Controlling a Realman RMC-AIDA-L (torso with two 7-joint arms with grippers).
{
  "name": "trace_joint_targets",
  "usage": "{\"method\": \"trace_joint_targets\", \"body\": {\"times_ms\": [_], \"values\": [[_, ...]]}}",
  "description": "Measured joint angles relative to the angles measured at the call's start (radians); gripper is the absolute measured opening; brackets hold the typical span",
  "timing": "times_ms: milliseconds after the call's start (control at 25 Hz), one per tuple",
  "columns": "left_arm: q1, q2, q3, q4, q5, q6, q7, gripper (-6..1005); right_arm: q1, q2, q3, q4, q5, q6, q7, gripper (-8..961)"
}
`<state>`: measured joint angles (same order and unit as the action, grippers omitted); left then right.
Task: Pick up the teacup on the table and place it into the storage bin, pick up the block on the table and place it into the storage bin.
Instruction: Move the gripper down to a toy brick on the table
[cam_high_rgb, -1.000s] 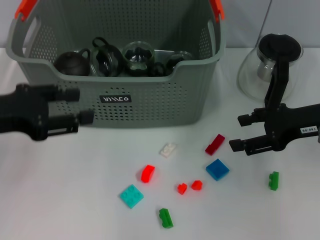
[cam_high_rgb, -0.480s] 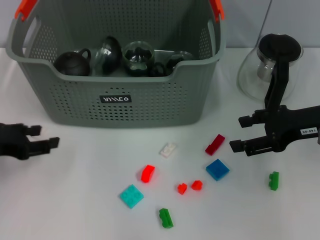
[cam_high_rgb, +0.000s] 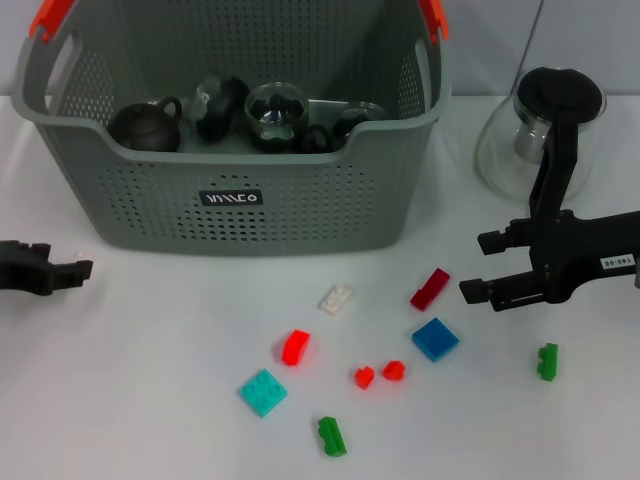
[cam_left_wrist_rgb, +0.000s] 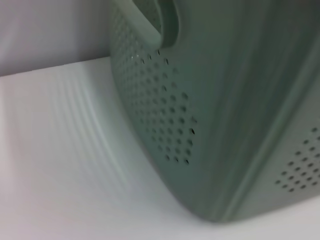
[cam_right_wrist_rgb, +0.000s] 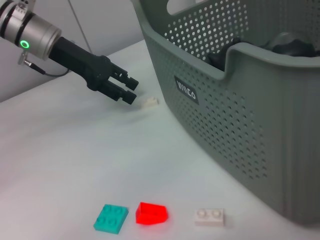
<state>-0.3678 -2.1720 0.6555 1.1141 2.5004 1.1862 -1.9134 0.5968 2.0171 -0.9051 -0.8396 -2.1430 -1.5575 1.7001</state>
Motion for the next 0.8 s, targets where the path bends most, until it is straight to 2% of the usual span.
{"method": "trace_joint_targets", "body": {"times_ms": [280,800], "values": [[-0.019,-0.001,0.093,-0.012,0.063,-0.085,-0.069,664,0.004,0.0,0.0,0.021,0.0,0.012,-0.007,867],[-0.039,0.0,0.126,-0.057,0.102,-0.147,-0.098,663,0.003,0.0,0.0,0.023,0.0,0.015,-0.008,867]]}}
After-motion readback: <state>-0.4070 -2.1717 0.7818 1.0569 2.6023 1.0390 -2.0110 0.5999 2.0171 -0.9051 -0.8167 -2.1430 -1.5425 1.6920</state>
